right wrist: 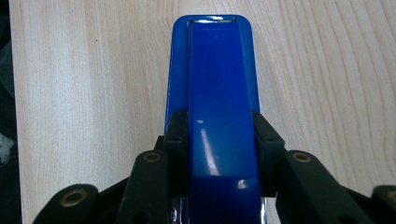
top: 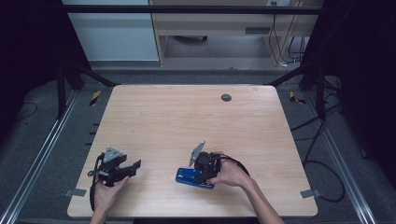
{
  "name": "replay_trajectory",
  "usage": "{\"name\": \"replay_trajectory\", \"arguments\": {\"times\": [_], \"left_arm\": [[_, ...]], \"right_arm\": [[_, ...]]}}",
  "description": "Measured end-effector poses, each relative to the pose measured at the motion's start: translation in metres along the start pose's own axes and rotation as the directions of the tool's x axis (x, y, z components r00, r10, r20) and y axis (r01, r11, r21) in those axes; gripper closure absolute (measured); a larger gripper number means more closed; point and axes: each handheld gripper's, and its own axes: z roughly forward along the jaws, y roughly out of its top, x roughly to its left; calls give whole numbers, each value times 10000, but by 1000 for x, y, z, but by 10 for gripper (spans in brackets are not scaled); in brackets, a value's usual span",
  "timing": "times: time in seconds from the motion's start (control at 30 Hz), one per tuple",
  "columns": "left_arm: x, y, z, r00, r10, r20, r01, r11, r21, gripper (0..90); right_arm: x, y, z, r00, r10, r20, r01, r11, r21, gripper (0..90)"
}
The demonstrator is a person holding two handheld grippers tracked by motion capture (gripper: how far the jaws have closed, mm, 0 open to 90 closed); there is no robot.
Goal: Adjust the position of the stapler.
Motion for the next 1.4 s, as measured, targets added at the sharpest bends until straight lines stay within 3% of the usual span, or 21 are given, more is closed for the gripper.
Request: {"name": "replay_trajectory", "arguments": {"times": [0.23, 0.43, 0.73, 0.83, 1.0, 1.2, 1.23, 1.4], "left_arm": [[0, 0, 1, 10000, -14, 33, 14, 10000, 14, 339], [-2, 0, 1, 10000, 35, 58, -35, 10000, 44, 338], [-2, 0, 1, 9999, 97, 57, -97, 9999, 51, 337], [-3, 0, 2, 9999, 111, 68, -111, 9999, 82, 337], [-3, 0, 3, 9999, 116, 103, -117, 9999, 87, 337], [-2, 0, 2, 9999, 127, 104, -128, 9999, 98, 337], [-2, 0, 3, 9999, 104, 99, -104, 9999, 95, 337], [-3, 0, 3, 9998, 93, 163, -94, 9999, 78, 336]], "right_arm": [[2, -1, -9, 9990, -435, -33, 434, 9989, -191, 658], [3, 0, -3, 9988, -496, 41, 497, 9987, -68, 656], [1, -5, 1, 10000, 14, -19, -15, 9999, -123, 594], [0, -6, 2, 9999, -45, -163, 40, 9996, -292, 641], [1, -6, 1, 9989, -451, -85, 449, 9986, -277, 656], [-1, -8, 0, 9938, -957, -562, 939, 9950, -330, 657], [0, -8, 0, 9900, -1270, -611, 1252, 9916, -325, 657], [3, -11, -1, 9841, -1655, -646, 1629, 9857, -431, 656]]}}
